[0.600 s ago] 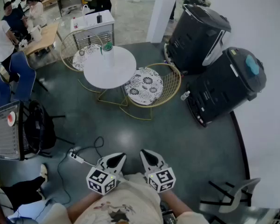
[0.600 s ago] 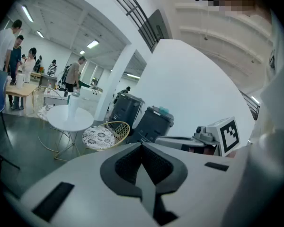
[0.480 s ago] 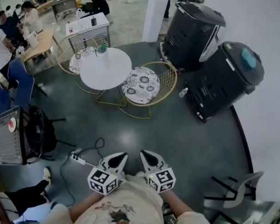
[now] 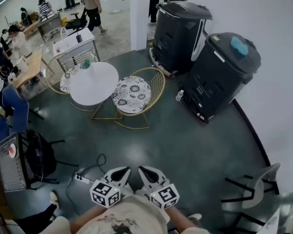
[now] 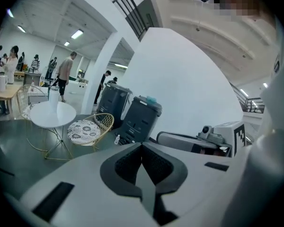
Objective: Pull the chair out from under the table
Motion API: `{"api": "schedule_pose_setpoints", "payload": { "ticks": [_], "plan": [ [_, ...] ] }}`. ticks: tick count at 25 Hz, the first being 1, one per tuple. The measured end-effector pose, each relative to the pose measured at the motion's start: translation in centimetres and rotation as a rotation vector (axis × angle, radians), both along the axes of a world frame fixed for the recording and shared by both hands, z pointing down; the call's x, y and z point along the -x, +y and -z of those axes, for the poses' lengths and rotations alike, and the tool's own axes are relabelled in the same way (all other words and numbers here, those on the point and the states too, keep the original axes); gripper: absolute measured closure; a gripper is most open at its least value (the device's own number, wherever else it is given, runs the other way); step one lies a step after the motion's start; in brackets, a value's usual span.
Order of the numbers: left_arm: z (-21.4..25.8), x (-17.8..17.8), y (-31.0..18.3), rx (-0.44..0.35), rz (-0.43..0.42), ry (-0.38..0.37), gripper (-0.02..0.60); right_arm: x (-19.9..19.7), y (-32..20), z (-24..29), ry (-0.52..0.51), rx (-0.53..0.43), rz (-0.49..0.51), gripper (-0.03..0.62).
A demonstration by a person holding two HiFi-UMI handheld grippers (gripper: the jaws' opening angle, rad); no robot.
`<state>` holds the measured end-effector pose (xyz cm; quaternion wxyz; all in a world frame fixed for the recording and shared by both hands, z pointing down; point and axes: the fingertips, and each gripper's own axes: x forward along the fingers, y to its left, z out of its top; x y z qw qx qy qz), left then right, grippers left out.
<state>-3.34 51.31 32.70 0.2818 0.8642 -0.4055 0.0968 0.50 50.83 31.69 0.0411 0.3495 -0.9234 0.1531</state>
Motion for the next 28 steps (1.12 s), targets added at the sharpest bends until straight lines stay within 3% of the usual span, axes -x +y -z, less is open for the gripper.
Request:
{"api": "schedule_pose_setpoints", "payload": {
  "ticks": [2,4,8,11,13,15,21,24,28],
  "plan": [
    [-0.5,-0.5,0.3,0.003,-0.016,-0.006,0.574,-0.7,0.6,0.4,0.081,-0.072,-0.024,0.585],
    [-0.5,-1.6,0.3,0.002,-0.041,-0.012,0.574,-2.0,1.0,0.8,0.093,-0.095,-0.045,0.585],
    [0.6,-5.3,0.2,-0.021,-0.073,0.004,0.574,-6.4,0.5,-0.4,0.087,-0.034,-0.091,0.585],
    [-1.2,-7.1,1.1,0.074,-0.036,-0.005,0.574,-9.0,0.4,-1.1,0.047,0.024,-0.139,0.585],
    [-1.8,-7.9,1.3,0.109,-0.015,-0.007,0.574,-9.8,0.7,-0.5,0.032,0.012,-0.138,0.585],
    [-1.0,-8.6,0.4,0.093,-0.014,0.002,0.574,-10.0,0.8,0.0,0.059,-0.019,-0.112,0.585],
    [-0.5,-10.5,-3.9,0.06,-0.029,0.027,0.574,-11.6,-3.2,-1.3,0.045,0.027,-0.138,0.585],
    [-2.0,-9.3,-7.5,0.08,-0.005,0.027,0.574,-11.5,-7.0,-2.4,0.061,0.059,-0.148,0.585],
    [-2.8,-6.9,-15.9,0.094,0.06,0.051,0.574,-11.0,-14.4,-2.3,0.093,0.045,-0.177,0.585]
  ]
}}
